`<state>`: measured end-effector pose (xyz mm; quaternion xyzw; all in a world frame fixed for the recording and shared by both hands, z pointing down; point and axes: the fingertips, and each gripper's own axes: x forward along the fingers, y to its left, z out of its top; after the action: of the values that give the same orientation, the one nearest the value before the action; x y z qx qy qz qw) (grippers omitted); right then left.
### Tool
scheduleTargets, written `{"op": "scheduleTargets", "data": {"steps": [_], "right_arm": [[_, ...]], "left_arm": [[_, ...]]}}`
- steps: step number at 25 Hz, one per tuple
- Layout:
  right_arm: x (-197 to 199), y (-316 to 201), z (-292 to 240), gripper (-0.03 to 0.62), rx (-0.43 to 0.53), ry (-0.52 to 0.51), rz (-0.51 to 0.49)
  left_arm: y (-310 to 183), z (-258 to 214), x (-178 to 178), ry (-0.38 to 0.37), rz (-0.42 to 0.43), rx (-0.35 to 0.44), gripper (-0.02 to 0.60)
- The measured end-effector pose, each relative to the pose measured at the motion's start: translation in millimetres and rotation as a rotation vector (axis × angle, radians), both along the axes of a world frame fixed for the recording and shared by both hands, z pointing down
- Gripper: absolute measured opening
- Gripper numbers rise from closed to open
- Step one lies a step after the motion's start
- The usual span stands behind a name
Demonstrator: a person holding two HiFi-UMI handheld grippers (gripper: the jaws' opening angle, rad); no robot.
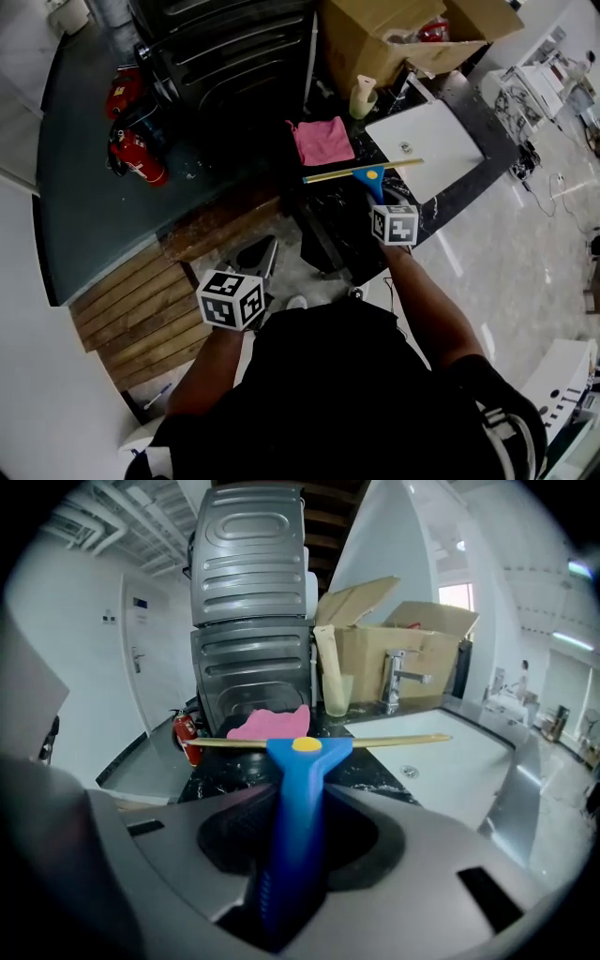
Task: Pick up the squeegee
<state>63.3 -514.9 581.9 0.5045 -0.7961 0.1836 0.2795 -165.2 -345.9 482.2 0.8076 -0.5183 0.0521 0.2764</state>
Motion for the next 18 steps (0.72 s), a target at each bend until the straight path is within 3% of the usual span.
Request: {"op": "scheduleTargets", "data": {"steps": [7, 18], "right_arm": [[1, 25, -30, 0.14, 0.063, -0.091, 0.019], [-3, 83, -118, 0.141, 0.156, -0.37, 0.082]], "left_arm": [[1, -8, 12, 0.0, 0.075, 0.03, 0.017], [-2, -26, 14, 0.003, 0.137, 0.074, 0.017]]}}
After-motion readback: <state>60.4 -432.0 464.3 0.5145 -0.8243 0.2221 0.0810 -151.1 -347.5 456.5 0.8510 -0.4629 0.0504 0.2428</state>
